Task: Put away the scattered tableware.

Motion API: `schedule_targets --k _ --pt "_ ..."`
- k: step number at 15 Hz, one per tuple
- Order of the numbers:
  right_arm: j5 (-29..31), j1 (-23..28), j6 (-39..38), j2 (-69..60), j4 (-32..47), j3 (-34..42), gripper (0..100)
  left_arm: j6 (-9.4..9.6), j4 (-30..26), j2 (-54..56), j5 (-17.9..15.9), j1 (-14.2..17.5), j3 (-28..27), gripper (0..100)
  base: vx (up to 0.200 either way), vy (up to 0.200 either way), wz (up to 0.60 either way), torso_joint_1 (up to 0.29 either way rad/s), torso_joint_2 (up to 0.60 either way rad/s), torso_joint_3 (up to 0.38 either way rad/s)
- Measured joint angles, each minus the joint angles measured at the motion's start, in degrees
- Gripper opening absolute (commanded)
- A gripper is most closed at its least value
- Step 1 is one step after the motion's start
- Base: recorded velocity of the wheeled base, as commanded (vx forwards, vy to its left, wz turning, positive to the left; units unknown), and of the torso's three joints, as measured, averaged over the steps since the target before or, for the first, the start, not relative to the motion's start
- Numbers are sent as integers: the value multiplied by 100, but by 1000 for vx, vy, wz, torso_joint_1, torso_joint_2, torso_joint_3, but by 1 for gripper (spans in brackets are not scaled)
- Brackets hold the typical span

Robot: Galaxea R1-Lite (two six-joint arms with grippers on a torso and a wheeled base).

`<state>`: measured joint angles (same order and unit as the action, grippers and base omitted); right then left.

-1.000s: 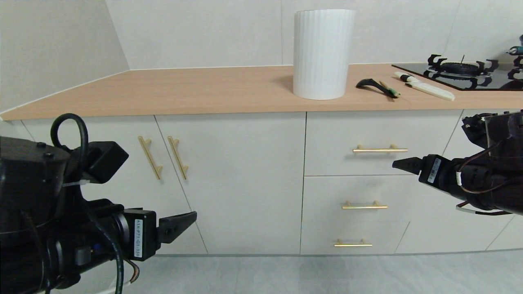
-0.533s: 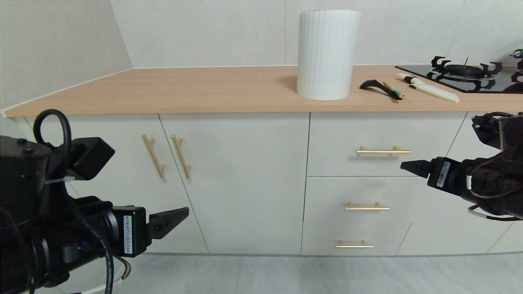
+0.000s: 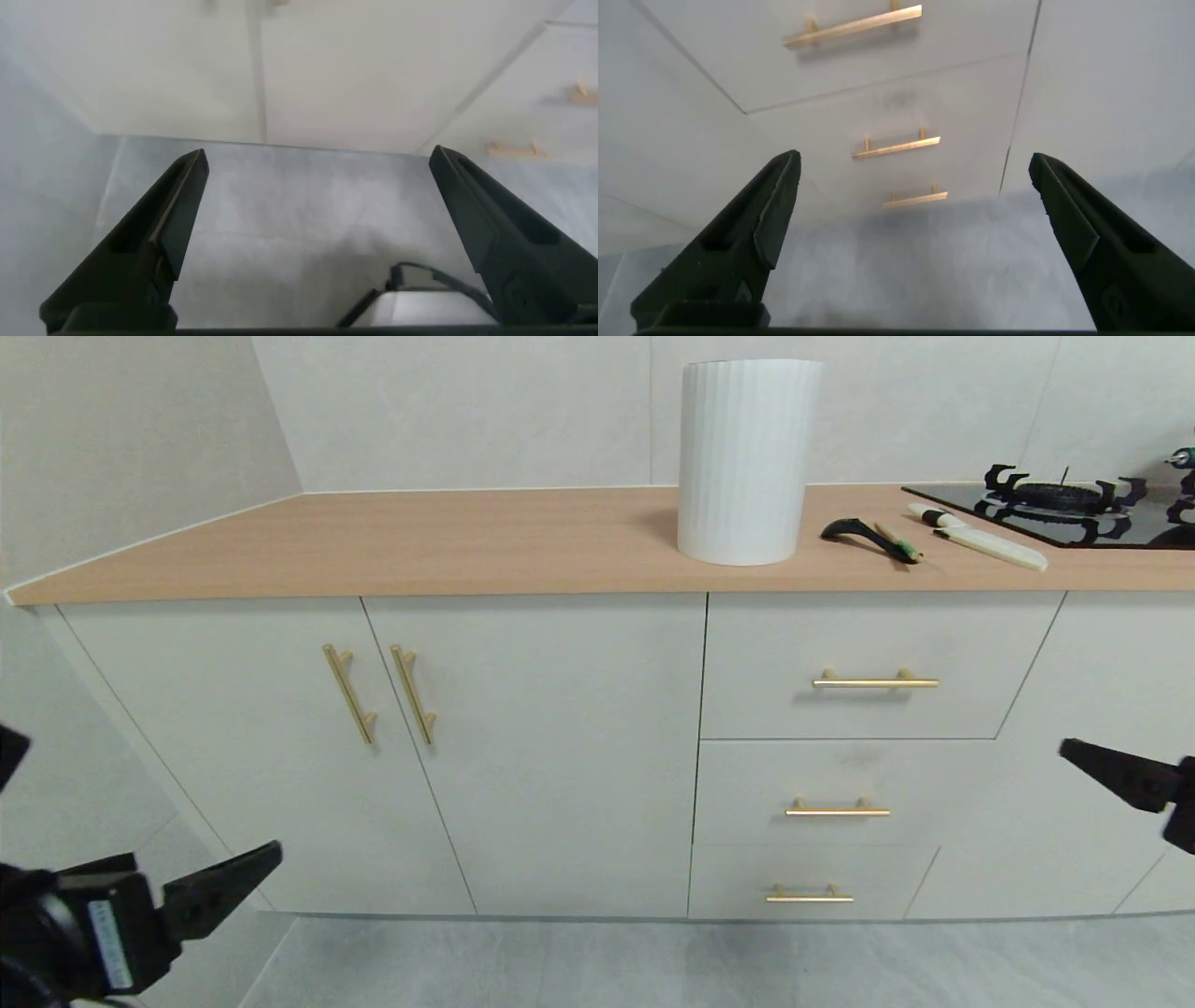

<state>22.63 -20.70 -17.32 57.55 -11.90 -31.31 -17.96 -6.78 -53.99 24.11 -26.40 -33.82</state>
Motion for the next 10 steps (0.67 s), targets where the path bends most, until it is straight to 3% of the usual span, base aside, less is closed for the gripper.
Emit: schedule_targets --k 2,6,10 --pt "12 56 479 -1007 98 300 100 157 -6 890 2 279 435 100 0 0 0 0 0 0" --pt "-16 568 986 -2842 555 844 100 925 -17 2601 -91 1084 1270 100 0 0 0 0 0 0" --pt "-29 786 1068 -4166 1219 1100 100 1443 -17 4164 -518 1987 2054 100 0 0 0 0 0 0"
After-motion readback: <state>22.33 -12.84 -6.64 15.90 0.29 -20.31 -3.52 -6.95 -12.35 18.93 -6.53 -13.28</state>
